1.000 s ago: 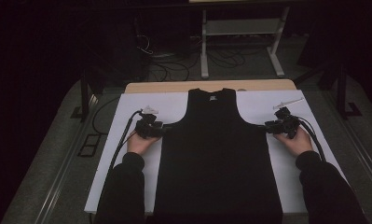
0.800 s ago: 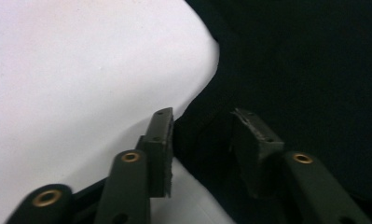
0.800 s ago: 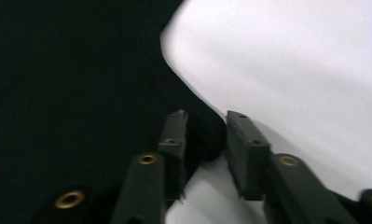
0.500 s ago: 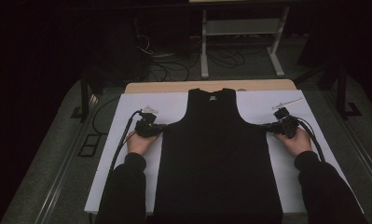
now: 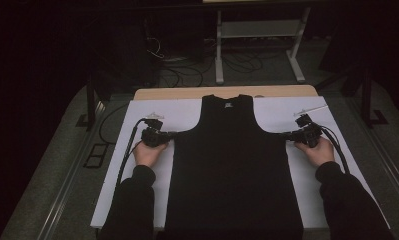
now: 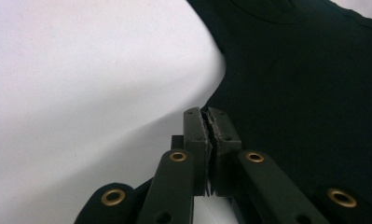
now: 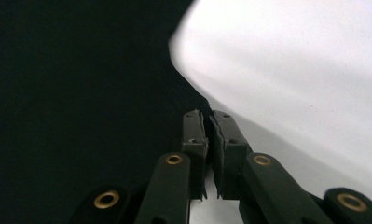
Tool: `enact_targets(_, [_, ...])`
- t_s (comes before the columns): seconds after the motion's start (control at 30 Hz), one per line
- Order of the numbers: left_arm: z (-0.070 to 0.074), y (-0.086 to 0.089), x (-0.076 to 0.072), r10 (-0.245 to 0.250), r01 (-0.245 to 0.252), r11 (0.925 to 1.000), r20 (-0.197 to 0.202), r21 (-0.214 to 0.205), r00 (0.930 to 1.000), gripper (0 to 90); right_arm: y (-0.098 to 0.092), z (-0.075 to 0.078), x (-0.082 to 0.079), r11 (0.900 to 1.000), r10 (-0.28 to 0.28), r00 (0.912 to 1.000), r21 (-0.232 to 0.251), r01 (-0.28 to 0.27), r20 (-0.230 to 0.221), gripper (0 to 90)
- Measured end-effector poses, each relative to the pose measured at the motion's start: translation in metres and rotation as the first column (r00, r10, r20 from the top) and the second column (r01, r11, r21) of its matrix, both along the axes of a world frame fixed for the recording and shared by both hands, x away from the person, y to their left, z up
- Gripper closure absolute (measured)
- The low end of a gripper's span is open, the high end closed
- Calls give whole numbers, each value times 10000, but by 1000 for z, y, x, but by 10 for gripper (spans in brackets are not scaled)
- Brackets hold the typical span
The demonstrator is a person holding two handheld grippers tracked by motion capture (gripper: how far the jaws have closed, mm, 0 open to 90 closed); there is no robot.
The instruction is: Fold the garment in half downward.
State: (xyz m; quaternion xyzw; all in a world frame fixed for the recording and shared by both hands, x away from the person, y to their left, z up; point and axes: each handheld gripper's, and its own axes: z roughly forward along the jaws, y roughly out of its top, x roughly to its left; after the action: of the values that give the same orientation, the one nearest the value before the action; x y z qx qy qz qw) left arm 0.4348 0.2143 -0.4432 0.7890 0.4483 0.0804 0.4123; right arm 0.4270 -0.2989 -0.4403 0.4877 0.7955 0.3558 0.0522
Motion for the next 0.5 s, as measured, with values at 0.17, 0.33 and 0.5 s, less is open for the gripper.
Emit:
enact_targets(0.17, [7, 2, -2, 34, -32, 9995, 89, -316, 10000, 864, -4, 7, -4, 9968, -75, 10000, 801, 72, 31, 833])
enact_targets(0.33, [14, 4, -5, -61, 68, 9981, 110, -605, 9999, 864, -4, 10, -7, 9927, -45, 10000, 1205, 53, -76, 833])
enact_targets(0.5, [19, 7, -10, -101, 115, 9959, 160, -895, 9998, 864, -5, 14, -13, 9898, 10, 10000, 1423, -17, 50, 833])
